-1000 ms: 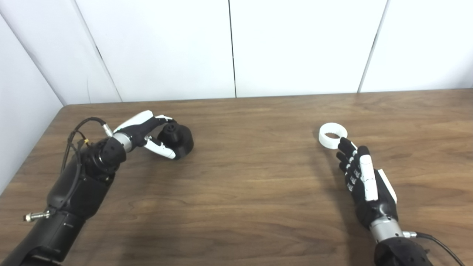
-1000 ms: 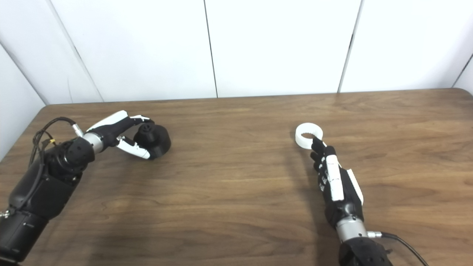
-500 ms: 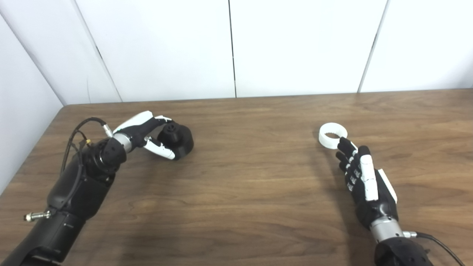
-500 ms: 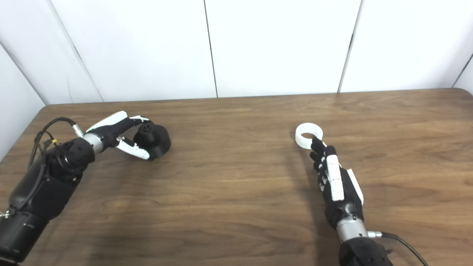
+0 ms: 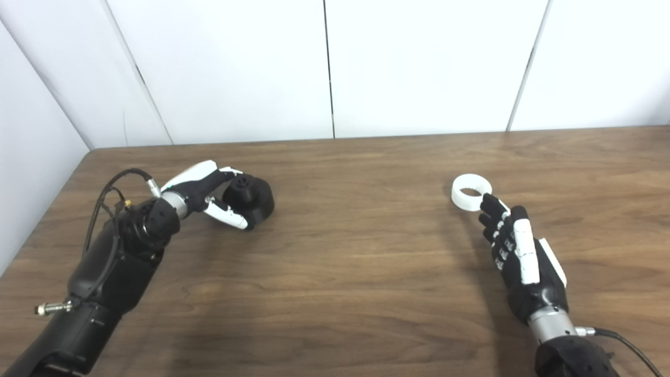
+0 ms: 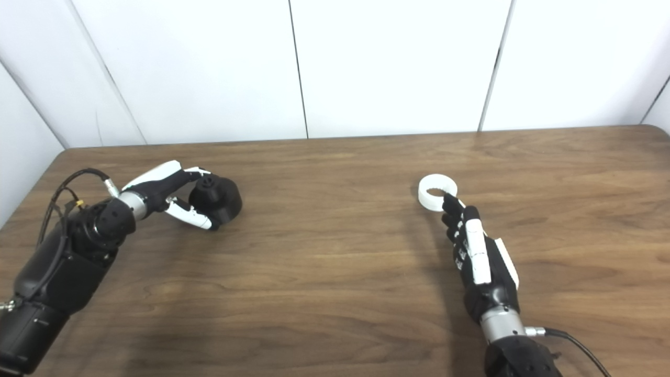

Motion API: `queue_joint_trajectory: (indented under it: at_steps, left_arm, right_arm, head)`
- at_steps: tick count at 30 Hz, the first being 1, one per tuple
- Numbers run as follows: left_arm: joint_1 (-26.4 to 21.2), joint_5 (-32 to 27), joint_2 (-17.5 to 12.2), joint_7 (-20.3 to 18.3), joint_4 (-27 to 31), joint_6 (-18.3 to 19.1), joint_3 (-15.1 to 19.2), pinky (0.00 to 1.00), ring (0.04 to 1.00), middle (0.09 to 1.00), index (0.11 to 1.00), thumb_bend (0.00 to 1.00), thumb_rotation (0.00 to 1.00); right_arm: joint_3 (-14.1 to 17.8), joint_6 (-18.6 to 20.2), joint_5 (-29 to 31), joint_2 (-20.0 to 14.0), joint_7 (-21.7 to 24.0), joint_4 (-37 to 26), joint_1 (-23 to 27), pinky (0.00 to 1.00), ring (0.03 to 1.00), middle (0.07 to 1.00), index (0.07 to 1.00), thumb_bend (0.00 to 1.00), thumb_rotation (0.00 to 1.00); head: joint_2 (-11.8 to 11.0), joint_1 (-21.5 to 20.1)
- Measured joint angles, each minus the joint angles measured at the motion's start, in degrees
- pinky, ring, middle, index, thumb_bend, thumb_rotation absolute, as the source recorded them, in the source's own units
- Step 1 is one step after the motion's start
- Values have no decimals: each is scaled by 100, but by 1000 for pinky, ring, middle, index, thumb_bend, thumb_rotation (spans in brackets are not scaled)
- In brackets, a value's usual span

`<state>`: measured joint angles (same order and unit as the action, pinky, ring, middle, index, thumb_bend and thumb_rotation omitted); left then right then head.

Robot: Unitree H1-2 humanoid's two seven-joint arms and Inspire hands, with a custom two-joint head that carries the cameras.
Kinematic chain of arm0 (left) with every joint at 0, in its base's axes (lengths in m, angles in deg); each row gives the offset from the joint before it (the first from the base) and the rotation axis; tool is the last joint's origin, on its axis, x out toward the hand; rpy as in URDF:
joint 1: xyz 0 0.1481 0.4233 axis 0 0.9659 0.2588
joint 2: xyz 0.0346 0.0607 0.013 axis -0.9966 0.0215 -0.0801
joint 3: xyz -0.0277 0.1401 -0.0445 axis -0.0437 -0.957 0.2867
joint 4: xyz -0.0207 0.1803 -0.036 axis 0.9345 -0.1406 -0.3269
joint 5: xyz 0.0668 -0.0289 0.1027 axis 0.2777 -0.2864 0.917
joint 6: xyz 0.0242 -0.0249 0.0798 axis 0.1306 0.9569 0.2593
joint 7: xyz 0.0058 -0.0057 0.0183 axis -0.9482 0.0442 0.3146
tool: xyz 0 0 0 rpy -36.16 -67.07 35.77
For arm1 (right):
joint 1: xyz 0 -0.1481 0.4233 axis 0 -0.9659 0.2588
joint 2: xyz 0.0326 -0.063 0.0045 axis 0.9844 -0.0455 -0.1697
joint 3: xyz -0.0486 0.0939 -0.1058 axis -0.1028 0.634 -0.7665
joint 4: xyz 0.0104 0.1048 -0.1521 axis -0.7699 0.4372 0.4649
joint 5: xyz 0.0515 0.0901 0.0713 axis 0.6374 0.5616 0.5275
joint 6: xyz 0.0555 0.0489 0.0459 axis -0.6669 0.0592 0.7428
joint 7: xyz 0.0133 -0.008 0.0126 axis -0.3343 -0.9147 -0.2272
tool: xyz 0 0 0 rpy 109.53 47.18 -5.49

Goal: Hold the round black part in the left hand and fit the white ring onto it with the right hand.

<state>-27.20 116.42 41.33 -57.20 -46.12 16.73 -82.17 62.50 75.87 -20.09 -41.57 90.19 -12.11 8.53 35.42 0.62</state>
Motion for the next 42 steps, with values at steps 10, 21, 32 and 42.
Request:
queue_joint_trajectory:
  at_steps: [10, 21, 32, 42]
  left_arm:
    - [8, 83, 0, 10, -5, 7, -35, 1000, 1000, 992, 837, 984, 251]
    - [22, 111, 0, 38, -5, 9, -36, 1000, 1000, 984, 778, 930, 238]
    - [32, 172, 2, 232, -5, -20, -37, 983, 1000, 966, 748, 924, 230]
    - [103, 172, 19, 274, -4, -22, -34, 1000, 1000, 969, 756, 911, 242]
  right_arm:
    - [1, 8, 4, -23, 5, -76, 0, 1000, 960, 941, 898, 574, 1000]
    - [-1, 8, 7, -33, 16, -75, -1, 1000, 961, 941, 895, 597, 1000]
    - [-2, 7, 8, -59, 44, -75, -1, 1000, 955, 935, 892, 594, 1000]
    - [-3, 7, 7, -77, 58, -75, -1, 1000, 960, 941, 896, 600, 1000]
  head:
    - [0, 17]
    - [-9, 9]
    - [0, 17]
    - [9, 35]
